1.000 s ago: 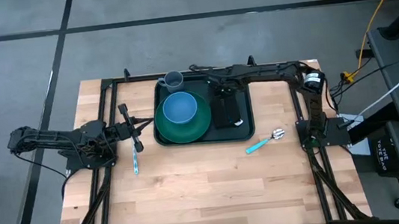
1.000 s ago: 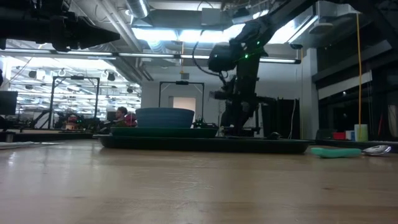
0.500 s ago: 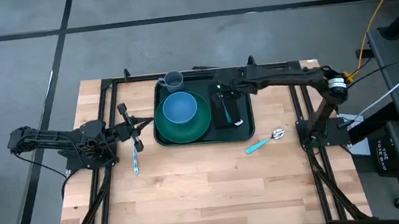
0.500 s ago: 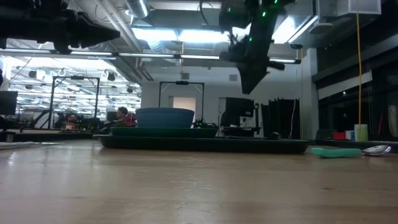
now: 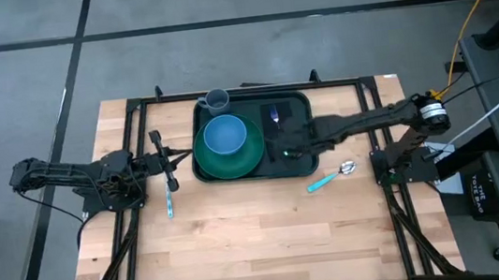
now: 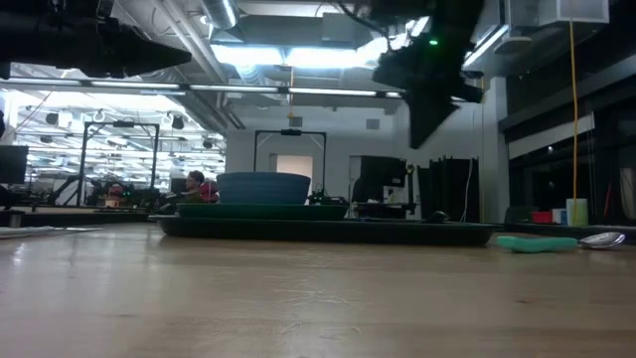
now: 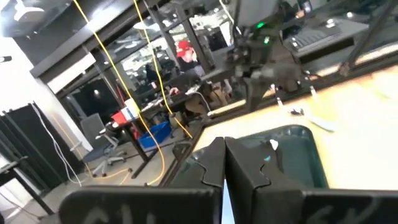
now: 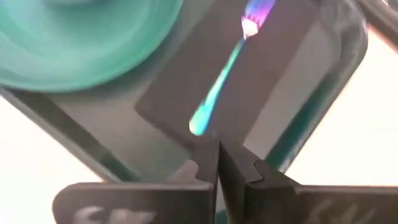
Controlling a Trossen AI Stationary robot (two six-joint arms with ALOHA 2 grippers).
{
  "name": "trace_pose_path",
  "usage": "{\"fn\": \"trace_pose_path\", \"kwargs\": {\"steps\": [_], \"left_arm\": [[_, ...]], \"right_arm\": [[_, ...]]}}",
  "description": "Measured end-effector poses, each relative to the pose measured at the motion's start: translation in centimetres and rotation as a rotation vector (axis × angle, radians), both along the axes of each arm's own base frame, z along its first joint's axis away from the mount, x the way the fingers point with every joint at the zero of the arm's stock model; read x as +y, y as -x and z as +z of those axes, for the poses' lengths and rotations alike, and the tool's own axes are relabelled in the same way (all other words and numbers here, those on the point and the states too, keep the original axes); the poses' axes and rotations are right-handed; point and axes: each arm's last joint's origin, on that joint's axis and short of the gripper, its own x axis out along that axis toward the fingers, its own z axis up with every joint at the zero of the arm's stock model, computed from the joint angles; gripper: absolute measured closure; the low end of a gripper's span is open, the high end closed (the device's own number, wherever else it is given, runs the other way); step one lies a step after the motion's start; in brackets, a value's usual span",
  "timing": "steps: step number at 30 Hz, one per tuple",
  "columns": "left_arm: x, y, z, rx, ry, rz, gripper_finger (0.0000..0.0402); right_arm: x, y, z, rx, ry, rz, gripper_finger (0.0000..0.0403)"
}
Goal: Set up tray
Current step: Put the green spoon on top of the black napkin to the left of the purple fork
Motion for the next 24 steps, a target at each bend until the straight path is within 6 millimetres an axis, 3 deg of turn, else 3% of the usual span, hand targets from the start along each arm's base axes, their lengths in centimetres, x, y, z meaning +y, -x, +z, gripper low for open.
{"fn": "trace_pose_path", "kwargs": {"steps": [10,15,24], "left_arm": [[-0.2,0.0,0.0,0.006,-0.012,-0.054,0.0397],[-0.2,-0.1,0.0,0.012,-0.044,-0.070,0.0397],[-0.2,-0.1,0.1,-0.001,-0.031,-0.071,0.0396]], "right_arm": [[5.2,4.5,-1.1,-0.174,-0.101,-0.148,0.0394],[7.6,5.2,-1.3,-0.191,-0.243,-0.233,0.0399],[11.5,6.5,-1.3,-0.248,-0.336,-0.344,0.0399]]}}
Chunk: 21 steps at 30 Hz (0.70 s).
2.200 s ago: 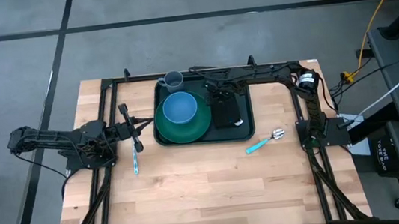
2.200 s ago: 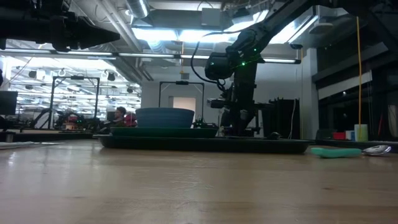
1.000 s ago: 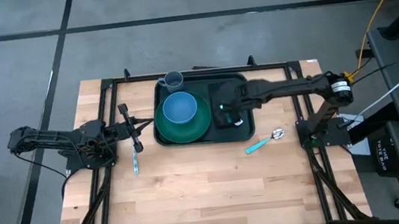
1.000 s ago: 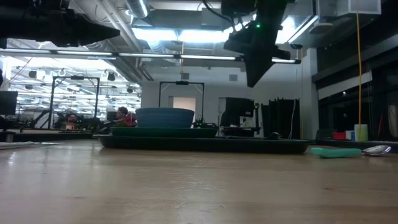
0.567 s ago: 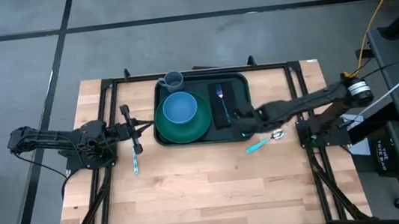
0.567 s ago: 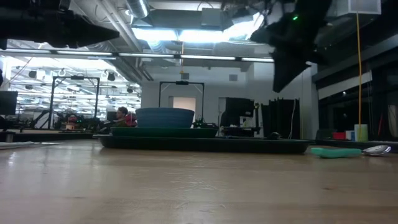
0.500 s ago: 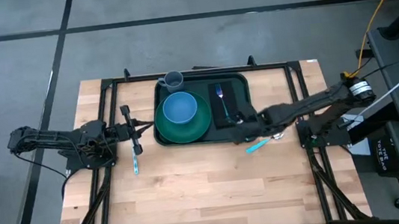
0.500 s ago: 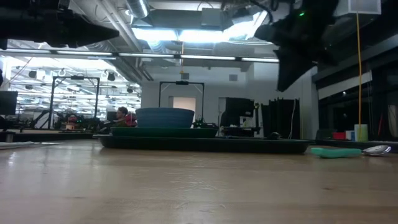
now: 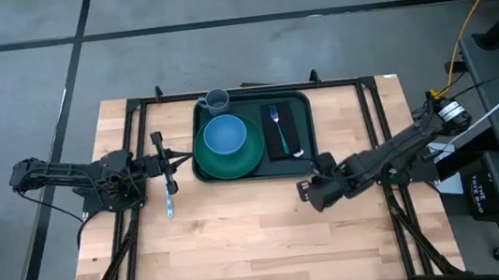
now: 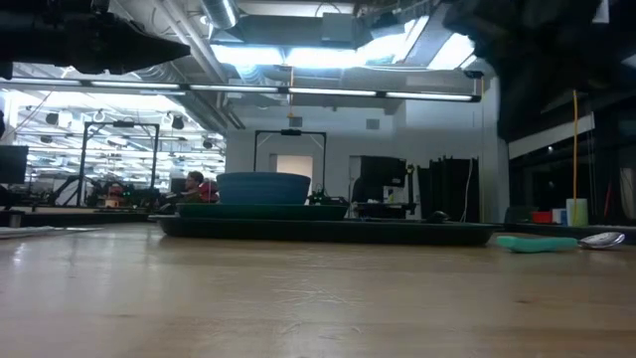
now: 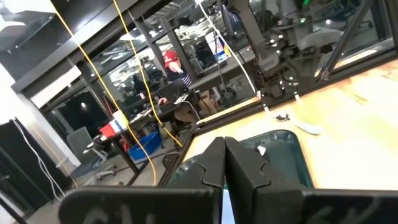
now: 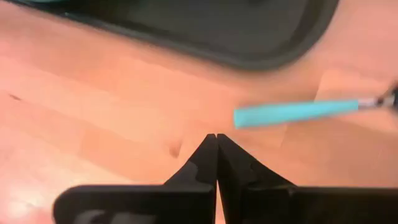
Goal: Set up tray
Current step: Put the green spoon on top of the black napkin to the left of the purple fork
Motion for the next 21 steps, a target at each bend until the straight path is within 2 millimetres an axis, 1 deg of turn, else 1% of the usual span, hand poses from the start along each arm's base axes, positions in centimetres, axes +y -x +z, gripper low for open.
{"fn": "trace_pose_path", "kwargs": {"steps": [4,7,12,16,21], "left_arm": [[0.0,0.0,0.0,-0.008,0.032,-0.002,0.0398],[0.0,0.0,0.0,-0.008,0.034,-0.002,0.0400],[0.0,0.0,0.0,-0.008,0.034,-0.002,0.0397],[0.0,0.0,0.0,-0.008,0.034,-0.002,0.0397],[0.0,0.0,0.0,-0.003,0.034,-0.002,0.0400]], "right_arm": [[1.0,0.7,-0.1,0.013,-0.053,-0.071,0.0400],[1.3,1.6,-0.3,0.075,-0.116,-0.181,0.0400],[1.1,3.1,-0.4,0.183,-0.119,-0.391,0.0399],[1.0,3.3,-0.4,0.184,-0.130,-0.472,0.0396],[0.9,2.8,-0.4,0.150,-0.150,-0.480,0.0383]]}}
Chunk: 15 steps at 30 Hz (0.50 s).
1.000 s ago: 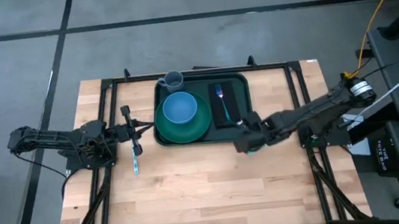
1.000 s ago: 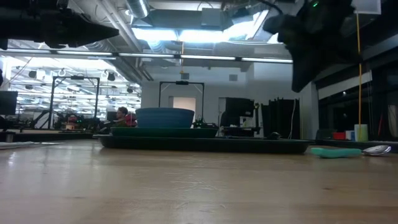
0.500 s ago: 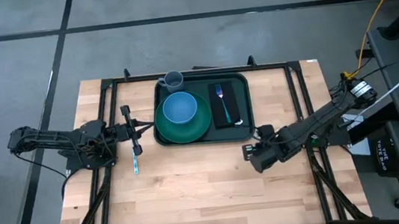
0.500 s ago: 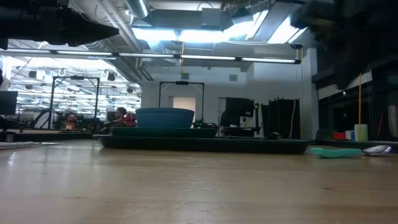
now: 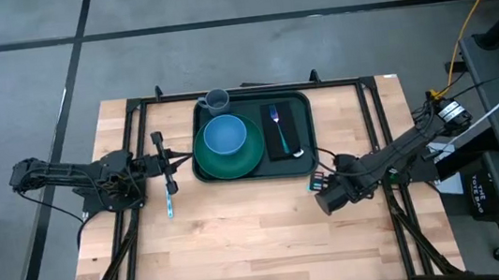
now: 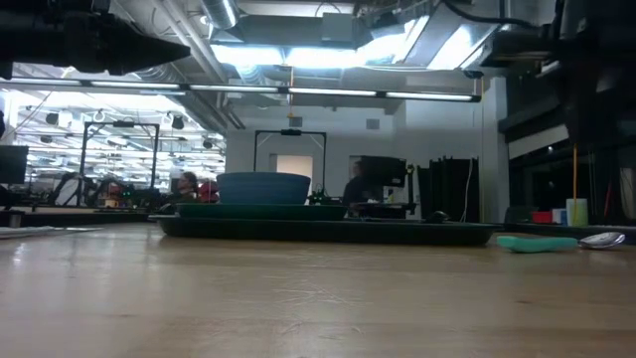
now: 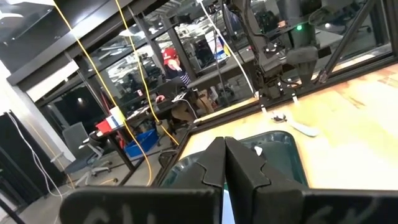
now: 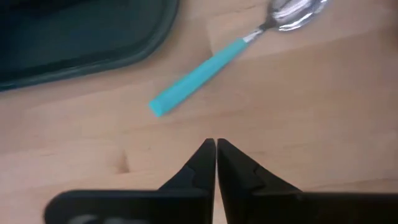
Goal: Set up tray
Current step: Put the green spoon on top of the black napkin to the left of the purple fork
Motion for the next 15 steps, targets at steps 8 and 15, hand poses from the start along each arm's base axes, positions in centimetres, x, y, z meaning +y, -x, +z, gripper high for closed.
{"fn": "trace_pose_path", "kwargs": {"steps": [8,15], "left_arm": [[0.0,0.0,0.0,0.003,0.000,0.000,0.0397],[0.0,0.0,0.0,0.003,0.000,0.000,0.0397]], "right_arm": [[-0.3,-0.6,0.0,-0.043,-0.008,-0.016,0.0384],[-1.5,-0.8,0.0,-0.023,0.003,-0.089,0.0392]]}}
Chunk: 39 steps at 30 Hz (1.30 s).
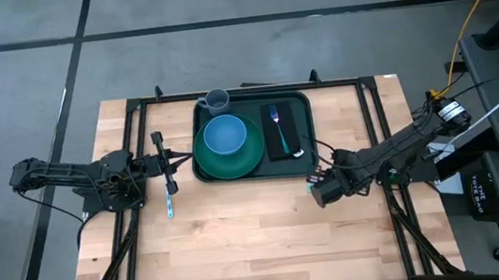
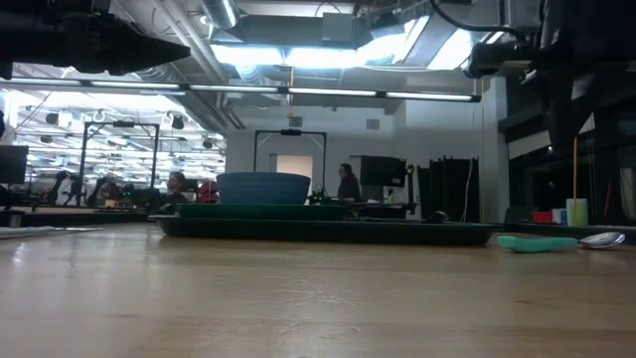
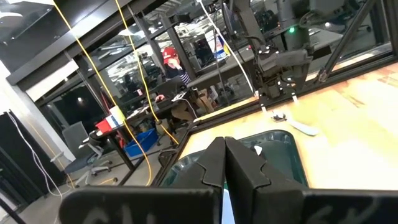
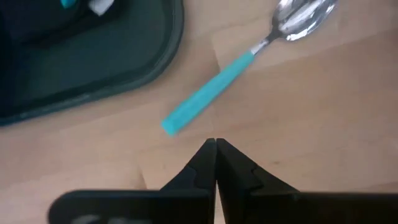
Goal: Set up tray
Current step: Put the green spoon on top of the black napkin to the left of the purple fork
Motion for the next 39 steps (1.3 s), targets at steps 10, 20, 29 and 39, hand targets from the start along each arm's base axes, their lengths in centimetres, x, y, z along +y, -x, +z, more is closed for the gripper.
{"fn": "trace_pose_path", "kwargs": {"steps": [10,20,29,39], "left_arm": [[0.0,0.0,0.0,0.000,0.000,0.000,0.0399],[0.0,0.0,0.0,0.001,0.000,0.001,0.0399],[0.0,0.0,-0.3,0.023,0.025,0.000,0.0397],[0.0,0.0,-0.3,0.020,0.042,-0.002,0.0396]], "right_arm": [[-1.4,-0.3,0.0,0.023,0.010,-0.053,0.0324],[-1.4,-0.3,-0.8,-0.002,0.000,-0.182,0.0252],[-2.4,-1.1,-5.8,-0.030,-0.043,-0.239,0.0254],[-3.7,-1.0,-6.8,0.009,-0.081,-0.298,0.0254]]}}
